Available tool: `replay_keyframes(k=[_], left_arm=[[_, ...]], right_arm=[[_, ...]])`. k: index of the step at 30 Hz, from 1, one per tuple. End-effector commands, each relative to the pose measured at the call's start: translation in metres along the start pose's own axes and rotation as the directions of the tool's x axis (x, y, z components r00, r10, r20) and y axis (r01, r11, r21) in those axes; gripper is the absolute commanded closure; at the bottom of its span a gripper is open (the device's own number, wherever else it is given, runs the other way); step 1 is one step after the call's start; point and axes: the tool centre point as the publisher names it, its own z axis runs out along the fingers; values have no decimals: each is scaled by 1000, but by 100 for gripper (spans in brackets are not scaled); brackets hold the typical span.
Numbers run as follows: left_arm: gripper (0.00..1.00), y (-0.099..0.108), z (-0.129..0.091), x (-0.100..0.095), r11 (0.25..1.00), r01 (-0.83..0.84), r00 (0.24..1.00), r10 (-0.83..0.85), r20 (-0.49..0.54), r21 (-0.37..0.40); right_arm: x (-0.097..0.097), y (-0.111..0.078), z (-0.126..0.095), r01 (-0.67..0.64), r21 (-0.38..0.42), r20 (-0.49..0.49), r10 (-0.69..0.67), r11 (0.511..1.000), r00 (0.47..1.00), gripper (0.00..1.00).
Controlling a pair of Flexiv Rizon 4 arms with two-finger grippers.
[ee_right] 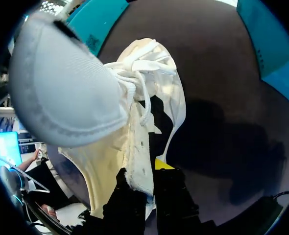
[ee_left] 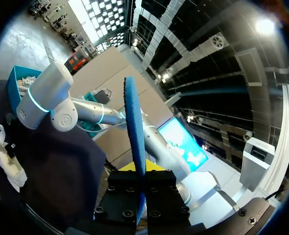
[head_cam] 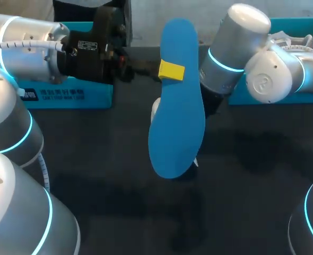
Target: Take the shoe out of the shoebox, open the shoe tongue, remove and reinsert the insole, then place the shoe into the shoebox
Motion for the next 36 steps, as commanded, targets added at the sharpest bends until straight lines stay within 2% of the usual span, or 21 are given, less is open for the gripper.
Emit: replay_keyframes(k=[1,10,17,18,19,20,21,28,33,36], left_arm=[[100,1,0,0,1000,0,1000,0,1,1],[100,1,0,0,1000,0,1000,0,1,1],[100,1,0,0,1000,0,1000,0,1,1],[100,1,0,0,1000,0,1000,0,1,1],[100,1,0,0,1000,0,1000,0,1,1],[100,1,0,0,1000,0,1000,0,1,1],[100,1,0,0,1000,0,1000,0,1,1],[100,1,0,0,1000,0,1000,0,1,1],[100,1,0,0,1000,0,1000,0,1,1],[100,1,0,0,1000,0,1000,0,1,1]], right_arm=[[-3,-4,1,-20,-24,-4,20,1000,1000,100],[-2,3,12,-68,-55,-38,66,996,997,100],[-2,7,18,-82,5,-20,82,997,996,100],[-2,7,18,-83,9,-19,83,997,996,93],[-1,7,18,-83,8,-21,83,997,996,60],[-1,7,19,-82,4,-24,82,997,996,14],[-1,6,20,-85,3,-29,85,996,996,0],[13,-1,3,-53,17,-63,54,998,997,0],[22,-6,-11,32,-31,-103,-35,999,994,0],[22,-6,-11,32,-31,-103,-35,999,994,0]])
